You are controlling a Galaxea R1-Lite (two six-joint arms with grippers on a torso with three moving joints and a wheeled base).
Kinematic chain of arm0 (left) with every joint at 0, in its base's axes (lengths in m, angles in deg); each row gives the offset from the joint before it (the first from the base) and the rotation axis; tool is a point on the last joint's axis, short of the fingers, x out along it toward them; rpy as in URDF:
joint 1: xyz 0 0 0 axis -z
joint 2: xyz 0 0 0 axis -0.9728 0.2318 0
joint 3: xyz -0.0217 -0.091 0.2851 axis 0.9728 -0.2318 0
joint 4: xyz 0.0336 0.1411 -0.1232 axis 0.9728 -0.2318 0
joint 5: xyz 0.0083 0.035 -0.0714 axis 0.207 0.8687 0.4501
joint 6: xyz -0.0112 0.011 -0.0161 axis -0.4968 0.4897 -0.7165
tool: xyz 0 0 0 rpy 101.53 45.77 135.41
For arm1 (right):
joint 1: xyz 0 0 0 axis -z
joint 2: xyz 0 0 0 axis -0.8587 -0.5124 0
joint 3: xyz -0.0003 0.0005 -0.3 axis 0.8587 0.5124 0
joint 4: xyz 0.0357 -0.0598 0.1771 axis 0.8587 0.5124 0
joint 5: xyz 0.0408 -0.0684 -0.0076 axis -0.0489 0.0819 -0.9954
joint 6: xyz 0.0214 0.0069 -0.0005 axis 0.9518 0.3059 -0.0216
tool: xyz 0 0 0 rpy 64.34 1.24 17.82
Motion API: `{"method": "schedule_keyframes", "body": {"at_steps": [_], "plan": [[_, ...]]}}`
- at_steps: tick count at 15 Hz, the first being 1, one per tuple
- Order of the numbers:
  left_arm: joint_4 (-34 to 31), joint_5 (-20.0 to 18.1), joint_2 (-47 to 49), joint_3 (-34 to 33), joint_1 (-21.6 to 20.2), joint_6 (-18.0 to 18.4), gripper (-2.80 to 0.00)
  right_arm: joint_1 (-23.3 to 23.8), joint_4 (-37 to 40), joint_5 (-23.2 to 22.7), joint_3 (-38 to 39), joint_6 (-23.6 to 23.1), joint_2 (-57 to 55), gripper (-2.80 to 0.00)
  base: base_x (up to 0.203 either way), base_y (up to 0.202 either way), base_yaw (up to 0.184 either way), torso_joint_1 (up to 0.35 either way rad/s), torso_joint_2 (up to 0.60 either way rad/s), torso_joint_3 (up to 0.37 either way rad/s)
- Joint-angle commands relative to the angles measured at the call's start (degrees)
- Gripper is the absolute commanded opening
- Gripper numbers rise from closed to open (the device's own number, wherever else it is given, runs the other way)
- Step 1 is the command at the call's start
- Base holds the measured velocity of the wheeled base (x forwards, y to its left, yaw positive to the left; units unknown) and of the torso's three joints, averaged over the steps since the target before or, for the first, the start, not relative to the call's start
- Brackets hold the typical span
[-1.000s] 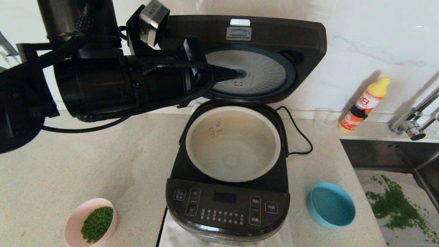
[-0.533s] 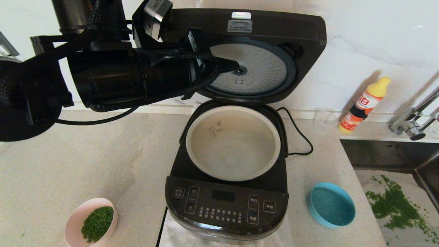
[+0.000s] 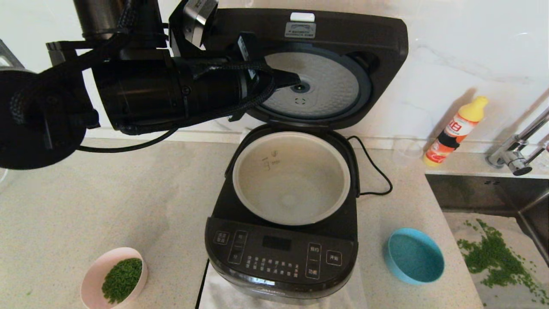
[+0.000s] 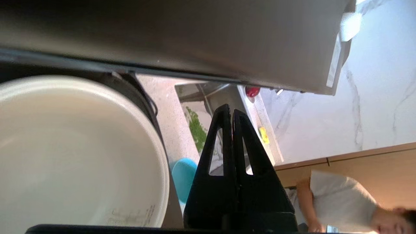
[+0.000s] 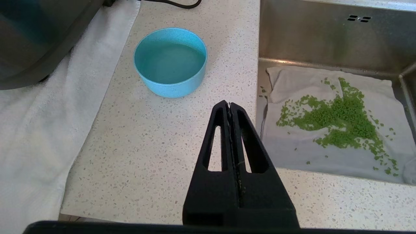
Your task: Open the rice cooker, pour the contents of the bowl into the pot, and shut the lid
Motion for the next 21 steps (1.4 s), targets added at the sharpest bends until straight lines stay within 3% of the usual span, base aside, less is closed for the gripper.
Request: {"method": "schedule_keyframes", "body": {"at_steps": [1,5,7,9,11,12,15,18,21], "plan": [[0.13,-0.09,-3.18,-4.12,0.01,-0.21,-2.8,0.0,0.03,-0.03,-0.01,0.04,-0.09,-2.8,0.0,0.0,0.0,0.0,0.0,0.0],[-0.99,0.54,-13.3,-12.7,0.01,0.24,-2.8,0.0,0.03,-0.03,-0.01,0.05,-0.09,-2.8,0.0,0.0,0.0,0.0,0.0,0.0],[-4.94,3.72,-19.99,-16.47,0.01,2.6,-2.8,0.0,0.03,-0.03,-0.01,-0.03,0.0,-2.8,0.0,0.0,0.0,0.0,0.0,0.0],[-10.8,15.36,-25.74,-19.51,0.0,7.38,-2.8,0.0,0.11,-0.03,-0.01,-0.03,-0.09,-2.8,0.0,0.0,0.0,0.0,0.0,0.0],[-17.08,31.92,-30.39,-20.91,-0.95,14.18,-2.8,0.0,0.03,-0.03,-0.01,-0.03,0.0,-2.8,0.0,0.0,0.0,0.0,0.0,0.0],[-19.67,36.15,-31.92,-21.6,-3.35,17.34,-2.8,0.0,0.03,-0.03,-0.01,-0.03,-0.09,-2.8,0.0,0.0,0.0,0.0,0.0,0.0],[-25.21,37.72,-32.49,-24.07,-14.73,21.69,-2.8,0.0,0.03,-0.03,-0.01,-0.03,-0.08,-2.8,0.0,0.0,0.0,0.0,0.0,0.0],[-28.62,37.46,-28.58,-26.12,-30.7,22.62,-2.8,0.0,0.03,-0.03,-0.01,-0.03,0.0,-2.8,0.0,0.0,0.0,0.0,0.0,0.0],[-29.7,33.36,-22.15,-29.28,-43.91,23.35,-2.8,0.0,0.12,-0.02,-0.01,-0.03,0.0,-2.8,0.0,0.0,0.0,0.0,0.0,0.0]]}}
